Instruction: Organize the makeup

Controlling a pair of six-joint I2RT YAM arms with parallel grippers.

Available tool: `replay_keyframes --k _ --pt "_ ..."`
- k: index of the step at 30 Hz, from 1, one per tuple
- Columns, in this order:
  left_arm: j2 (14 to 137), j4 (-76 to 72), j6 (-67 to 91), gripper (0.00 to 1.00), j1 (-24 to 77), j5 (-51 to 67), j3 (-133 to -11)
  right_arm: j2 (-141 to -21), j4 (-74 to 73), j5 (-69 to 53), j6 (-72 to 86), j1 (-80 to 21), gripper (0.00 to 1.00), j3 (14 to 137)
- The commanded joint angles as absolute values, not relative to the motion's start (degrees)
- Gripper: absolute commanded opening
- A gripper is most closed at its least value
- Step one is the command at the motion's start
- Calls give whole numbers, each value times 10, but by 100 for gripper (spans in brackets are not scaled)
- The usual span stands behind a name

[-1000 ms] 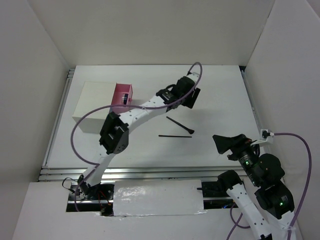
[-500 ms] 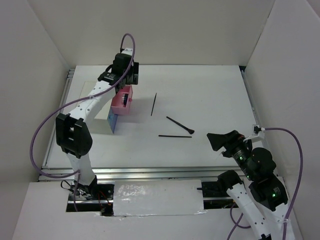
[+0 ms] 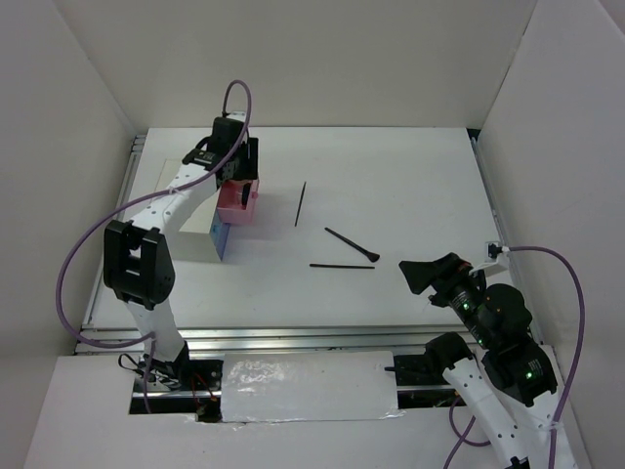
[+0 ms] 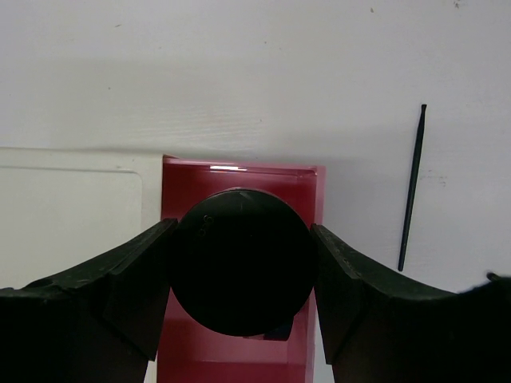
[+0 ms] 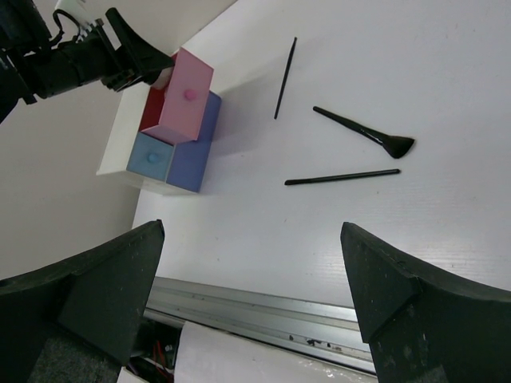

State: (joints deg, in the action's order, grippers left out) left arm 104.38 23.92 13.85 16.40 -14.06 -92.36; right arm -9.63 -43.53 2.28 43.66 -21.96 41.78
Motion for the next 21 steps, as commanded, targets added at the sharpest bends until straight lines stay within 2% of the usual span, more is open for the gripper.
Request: replay_keyframes --k 1,4,7,10,12,21 --pt "1013 224 148 41 162 -138 -921 -99 -409 17 437 -217 100 418" --pt "1005 226 146 51 160 -142 -918 -102 -408 14 437 -218 100 417" --pt "997 224 146 74 159 -140 -914 -102 -404 11 439 -217 100 416" --pt "995 229 148 85 157 -140 -918 -102 -403 9 439 -217 100 415" --pt "991 234 149 98 157 -139 -921 -102 -403 8 440 -218 100 415" --pt "966 231 155 99 158 -134 -912 -100 -403 11 440 -217 100 417"
